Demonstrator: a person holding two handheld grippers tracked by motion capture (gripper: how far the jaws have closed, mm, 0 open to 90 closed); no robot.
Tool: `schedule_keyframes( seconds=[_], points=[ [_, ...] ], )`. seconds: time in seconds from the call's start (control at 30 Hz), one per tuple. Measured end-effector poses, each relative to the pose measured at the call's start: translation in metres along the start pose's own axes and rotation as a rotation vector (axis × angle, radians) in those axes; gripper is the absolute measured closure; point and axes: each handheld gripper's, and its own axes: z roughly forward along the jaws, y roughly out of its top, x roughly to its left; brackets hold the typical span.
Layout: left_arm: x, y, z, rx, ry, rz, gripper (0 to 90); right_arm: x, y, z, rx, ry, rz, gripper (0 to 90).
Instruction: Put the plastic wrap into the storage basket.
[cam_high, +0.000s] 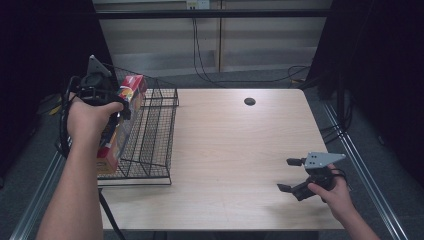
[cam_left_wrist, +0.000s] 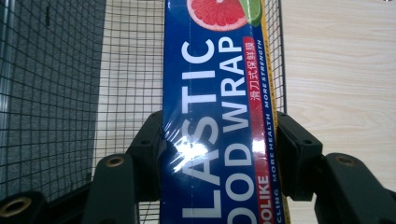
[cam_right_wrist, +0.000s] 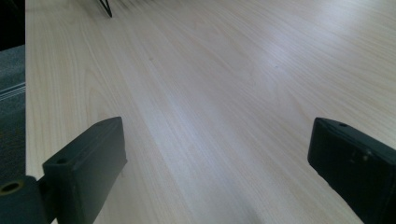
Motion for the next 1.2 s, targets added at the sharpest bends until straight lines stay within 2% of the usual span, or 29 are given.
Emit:
schedule_keyframes(
  seconds=[0.27, 0.63, 0.77, 0.9, 1.13, 1.2],
  points=[
    [0.010, -0.002, -0.003, -0.004, 0.002, -0.017, 44.4, 0.000, 0.000, 0.000, 0.000, 0.000, 0.002, 4.2],
    [0.022, -0.004, -0.008, -0.015, 0.028, -0.032, 44.4, 0.001, 0.001, 0.001, 0.003, -0.006, -0.002, 4.2],
    [0.026, -0.005, -0.005, -0.016, 0.036, -0.052, 44.4, 0.001, 0.001, 0.001, 0.002, -0.004, -0.003, 4.2],
    [0.030, -0.006, -0.001, -0.002, 0.059, -0.045, 44.4, 0.001, 0.001, 0.002, 0.004, -0.001, -0.002, 4.2],
    [0.036, -0.008, 0.006, 0.000, 0.064, -0.072, 44.3, 0.001, 0.001, 0.002, 0.004, 0.006, 0.001, 4.1],
    [0.038, -0.007, 0.009, 0.003, 0.071, -0.064, 44.3, 0.001, 0.000, 0.003, 0.004, 0.003, -0.003, 4.1]
  ],
)
